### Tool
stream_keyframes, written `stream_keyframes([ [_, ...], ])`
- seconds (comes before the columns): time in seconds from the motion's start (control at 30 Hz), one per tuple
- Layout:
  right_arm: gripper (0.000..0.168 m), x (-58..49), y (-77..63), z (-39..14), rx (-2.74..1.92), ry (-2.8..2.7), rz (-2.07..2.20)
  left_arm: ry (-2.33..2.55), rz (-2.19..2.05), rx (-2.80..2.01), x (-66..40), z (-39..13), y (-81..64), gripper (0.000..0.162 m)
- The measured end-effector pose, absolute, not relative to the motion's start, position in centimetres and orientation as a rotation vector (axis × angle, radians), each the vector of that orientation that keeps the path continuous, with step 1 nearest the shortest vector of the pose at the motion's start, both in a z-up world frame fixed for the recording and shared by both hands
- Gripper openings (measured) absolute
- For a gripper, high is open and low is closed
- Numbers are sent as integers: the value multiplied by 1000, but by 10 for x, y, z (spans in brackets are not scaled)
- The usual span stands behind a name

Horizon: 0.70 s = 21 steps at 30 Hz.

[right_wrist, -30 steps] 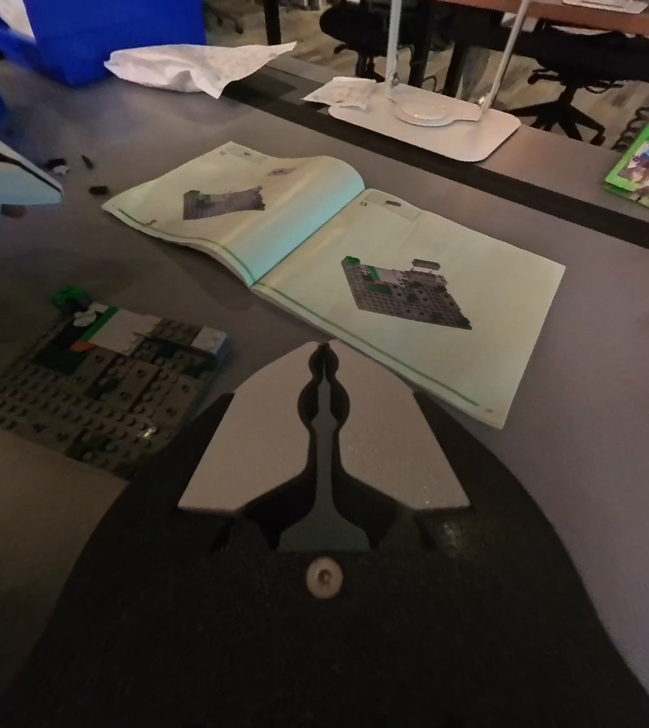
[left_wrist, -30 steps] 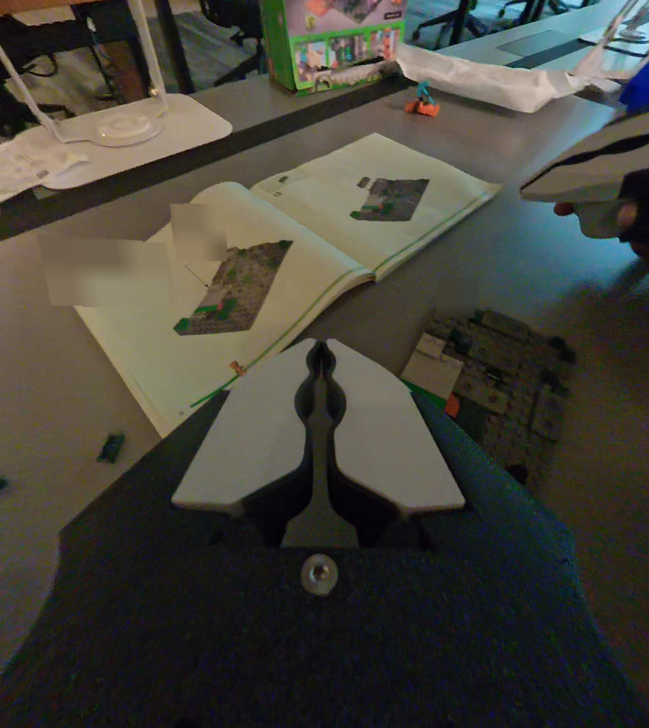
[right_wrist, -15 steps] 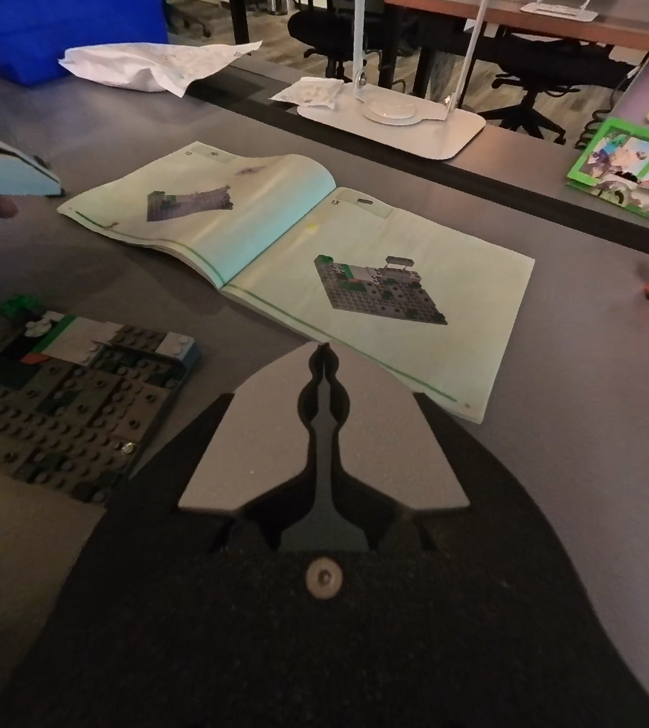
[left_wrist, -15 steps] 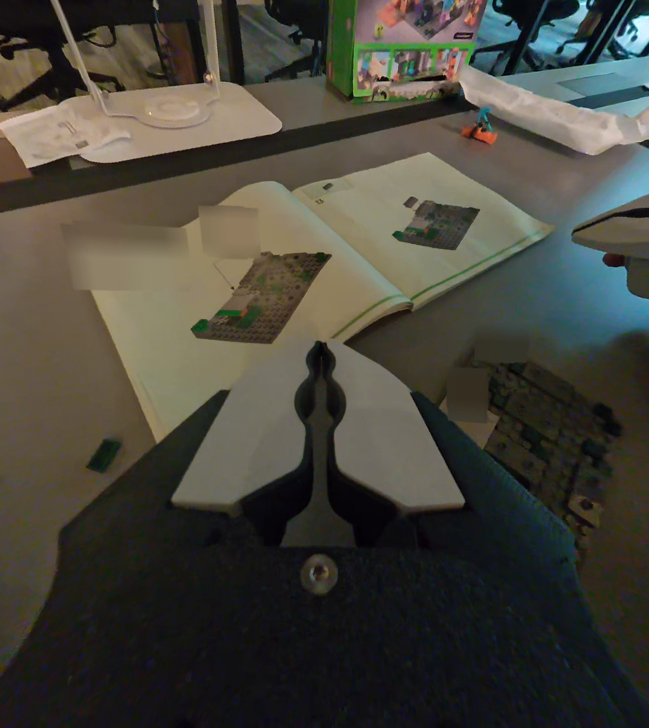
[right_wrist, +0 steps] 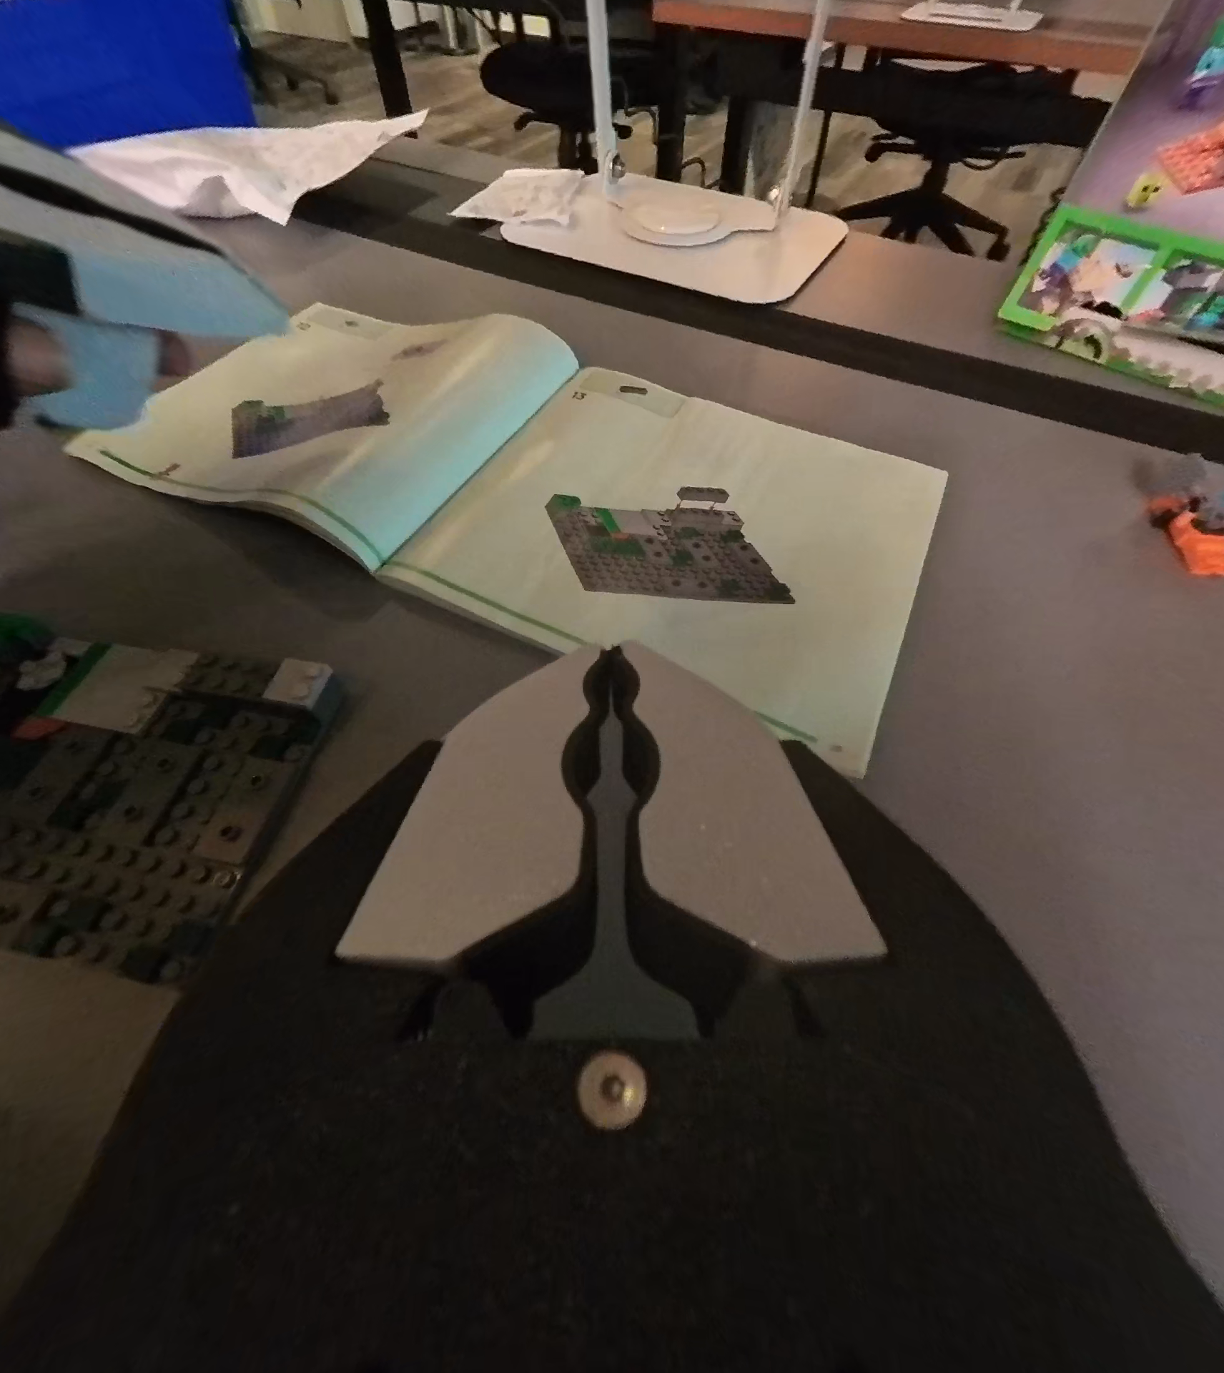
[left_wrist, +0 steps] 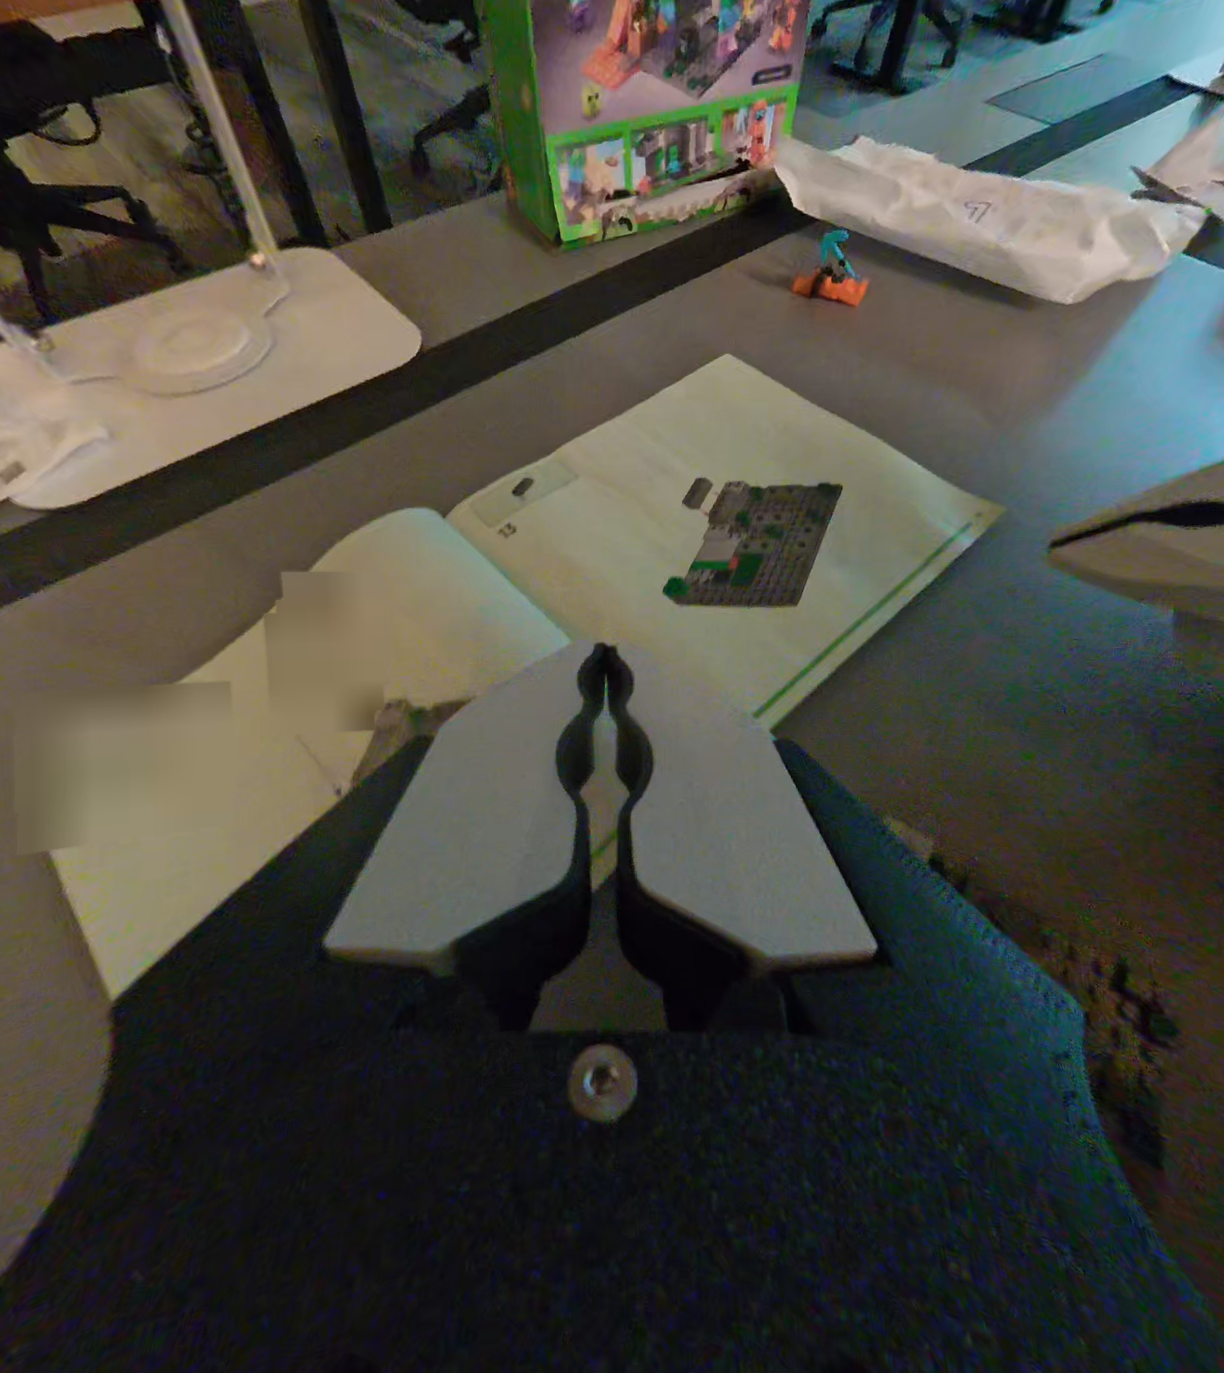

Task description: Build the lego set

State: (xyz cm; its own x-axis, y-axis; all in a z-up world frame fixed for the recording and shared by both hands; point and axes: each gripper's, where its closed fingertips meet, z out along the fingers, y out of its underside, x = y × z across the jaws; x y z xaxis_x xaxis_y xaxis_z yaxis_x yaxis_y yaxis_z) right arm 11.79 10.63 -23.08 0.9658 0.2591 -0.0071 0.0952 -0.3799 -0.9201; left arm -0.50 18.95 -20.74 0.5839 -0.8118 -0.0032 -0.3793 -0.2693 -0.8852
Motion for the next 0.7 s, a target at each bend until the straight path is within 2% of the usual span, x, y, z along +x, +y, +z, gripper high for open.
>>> stream_keyframes([
  [0.43, 3, 116, 123, -210, -1927, -336, 233, 1071, -510, -1949, 55, -230, 242, 0],
  [0.7, 0, 121, 124, -225, -1934, -323, 208, 1092, -480, -2040, 61, -254, 262, 0],
])
